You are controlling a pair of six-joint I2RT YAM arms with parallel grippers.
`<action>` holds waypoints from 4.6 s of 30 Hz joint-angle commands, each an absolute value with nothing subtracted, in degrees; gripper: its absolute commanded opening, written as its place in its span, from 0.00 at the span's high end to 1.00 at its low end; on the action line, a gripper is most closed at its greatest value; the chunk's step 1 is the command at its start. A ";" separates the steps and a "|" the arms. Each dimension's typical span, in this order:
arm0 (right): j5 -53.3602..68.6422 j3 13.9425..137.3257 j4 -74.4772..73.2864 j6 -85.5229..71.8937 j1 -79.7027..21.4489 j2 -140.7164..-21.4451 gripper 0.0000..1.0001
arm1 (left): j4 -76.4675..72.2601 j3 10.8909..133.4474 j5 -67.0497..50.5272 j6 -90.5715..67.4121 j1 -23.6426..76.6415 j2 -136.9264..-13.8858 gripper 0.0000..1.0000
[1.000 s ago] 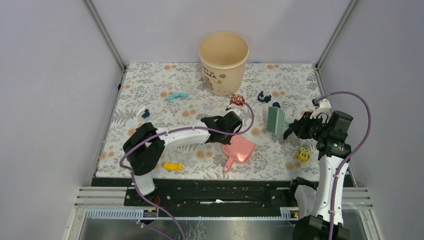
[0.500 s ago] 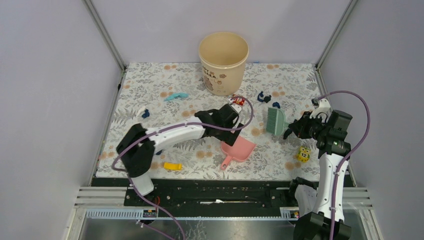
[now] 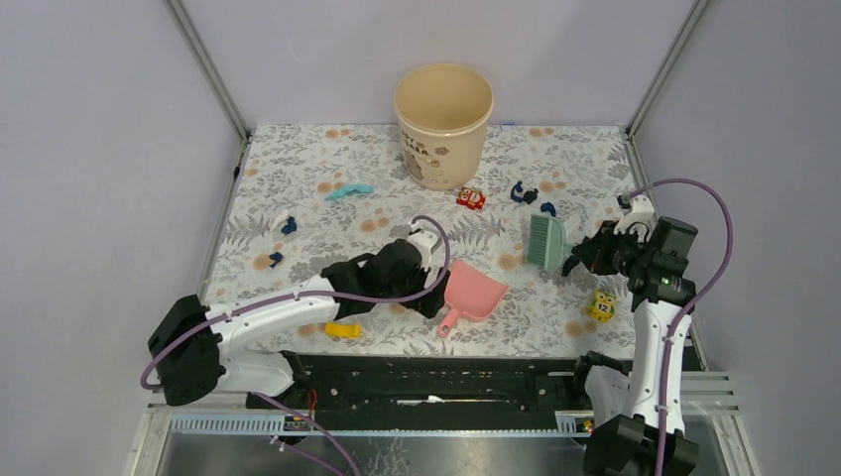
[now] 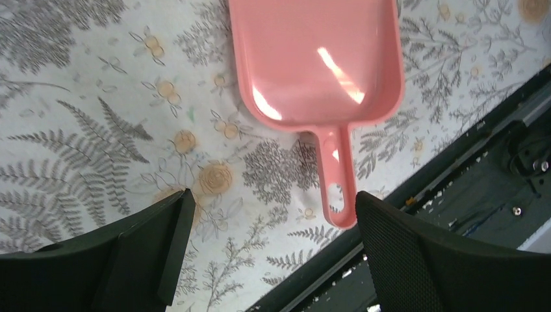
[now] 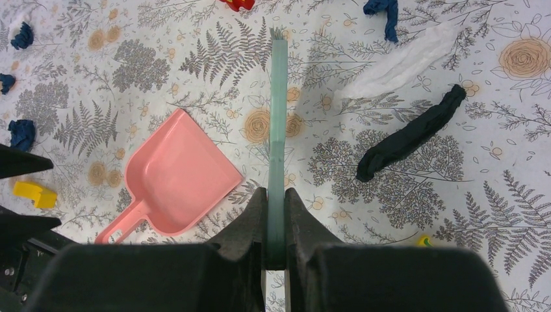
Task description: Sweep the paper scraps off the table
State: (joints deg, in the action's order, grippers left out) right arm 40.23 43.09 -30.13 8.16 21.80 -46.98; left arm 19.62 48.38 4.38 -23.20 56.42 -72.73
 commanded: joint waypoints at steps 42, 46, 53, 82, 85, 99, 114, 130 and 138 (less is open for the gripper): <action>44.21 43.96 -29.88 10.55 21.98 -46.46 1.00 | -3.92 24.53 10.25 -60.92 59.04 -88.06 0.02; 44.29 43.95 -29.95 10.63 21.97 -46.32 1.00 | -8.62 23.87 7.76 -57.27 58.97 -87.05 0.04; 44.47 43.90 -30.06 10.72 21.99 -45.79 1.00 | -11.79 20.71 10.33 -52.01 59.17 -76.27 0.24; 44.91 44.20 -30.44 11.03 22.02 -46.52 1.00 | 10.15 39.43 41.00 -55.34 83.18 -74.72 0.34; 44.91 44.25 -30.50 10.99 22.04 -46.56 1.00 | 7.92 41.67 39.52 -53.18 84.74 -76.71 0.34; 44.82 44.12 -30.42 10.96 21.97 -46.49 1.00 | 16.37 52.86 38.10 -53.89 85.52 -91.57 0.31; 45.09 44.21 -30.84 11.16 22.02 -46.30 1.00 | 9.60 49.21 32.64 -48.62 80.44 -92.46 0.43; 45.18 44.19 -30.85 11.18 22.02 -45.97 1.00 | 8.83 49.39 28.41 -46.91 79.89 -94.80 0.48; 45.10 44.21 -30.97 11.22 22.02 -46.13 1.00 | 13.22 51.27 29.98 -43.81 79.89 -94.72 0.54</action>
